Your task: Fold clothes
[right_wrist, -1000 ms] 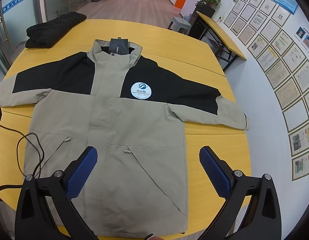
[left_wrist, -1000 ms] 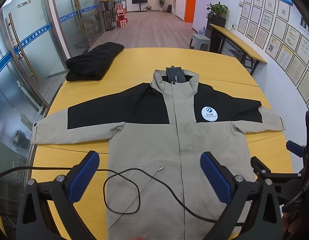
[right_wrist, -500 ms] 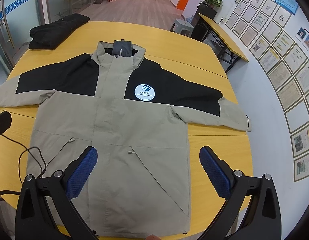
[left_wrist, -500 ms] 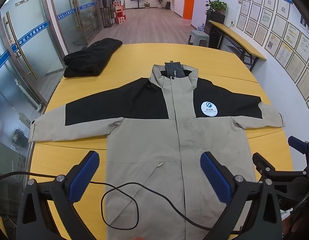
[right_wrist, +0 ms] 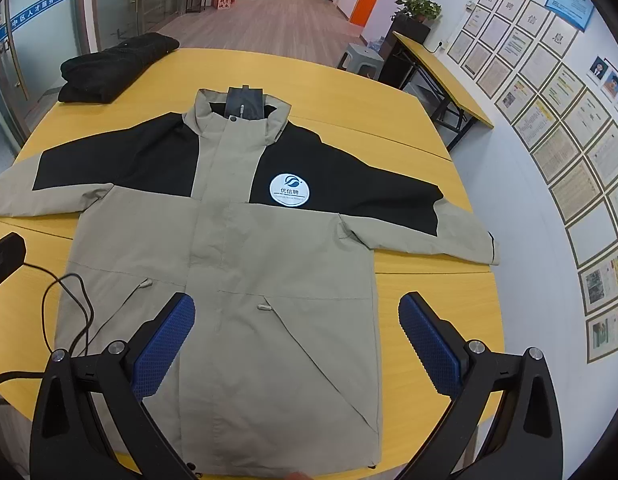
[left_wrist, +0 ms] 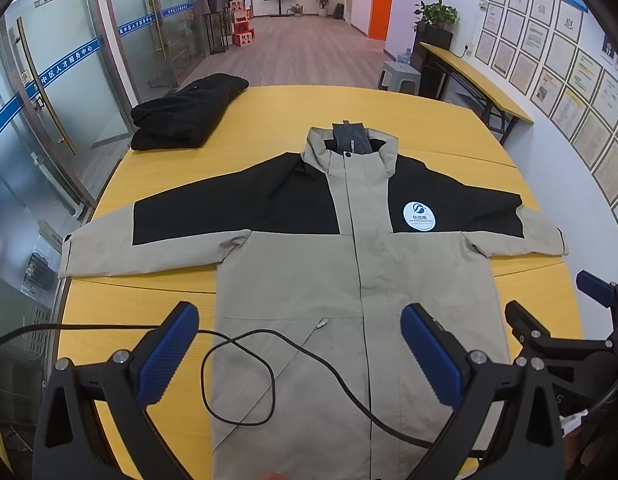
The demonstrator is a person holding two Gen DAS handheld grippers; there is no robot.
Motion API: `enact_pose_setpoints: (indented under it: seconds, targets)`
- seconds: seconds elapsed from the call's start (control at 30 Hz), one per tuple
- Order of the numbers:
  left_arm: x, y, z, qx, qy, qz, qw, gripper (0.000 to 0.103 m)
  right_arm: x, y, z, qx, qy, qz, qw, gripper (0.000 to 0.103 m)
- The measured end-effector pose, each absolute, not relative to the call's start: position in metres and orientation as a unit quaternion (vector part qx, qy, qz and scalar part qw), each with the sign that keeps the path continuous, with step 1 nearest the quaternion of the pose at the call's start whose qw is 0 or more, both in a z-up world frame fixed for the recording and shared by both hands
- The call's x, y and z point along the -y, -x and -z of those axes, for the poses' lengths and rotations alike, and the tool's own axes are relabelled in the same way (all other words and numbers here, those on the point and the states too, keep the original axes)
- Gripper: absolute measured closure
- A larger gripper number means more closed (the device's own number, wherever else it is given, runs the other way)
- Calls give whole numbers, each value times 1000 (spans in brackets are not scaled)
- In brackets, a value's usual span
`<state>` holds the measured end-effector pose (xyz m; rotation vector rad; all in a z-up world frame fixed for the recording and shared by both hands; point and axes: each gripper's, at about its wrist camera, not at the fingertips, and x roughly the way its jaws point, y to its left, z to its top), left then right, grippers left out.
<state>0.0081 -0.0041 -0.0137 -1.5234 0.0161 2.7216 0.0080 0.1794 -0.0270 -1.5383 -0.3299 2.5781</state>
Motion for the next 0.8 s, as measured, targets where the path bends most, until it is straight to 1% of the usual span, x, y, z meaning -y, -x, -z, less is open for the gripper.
enact_pose_setpoints:
  seconds: [0.2,0.43,0.6,0.67,0.8]
  targets:
    - [0,-5,19,-9,489,-872,20,0,-182,-8,33,113,510,-850,66,0]
    - [-18,14,40,-9,493,-870,16,0,-200,2,39,125,502,-853,65,0]
    - [-32,28,55,-8,496,-868,11,0,-227,23,52,107,500,-858,54,0]
    - [-42,37,67,-6,494,-869,17,0,-243,34,64,92,499,-860,48,0]
    - [-83,65,111,-14,478,-876,55,0,-291,55,99,65,477,-875,41,0]
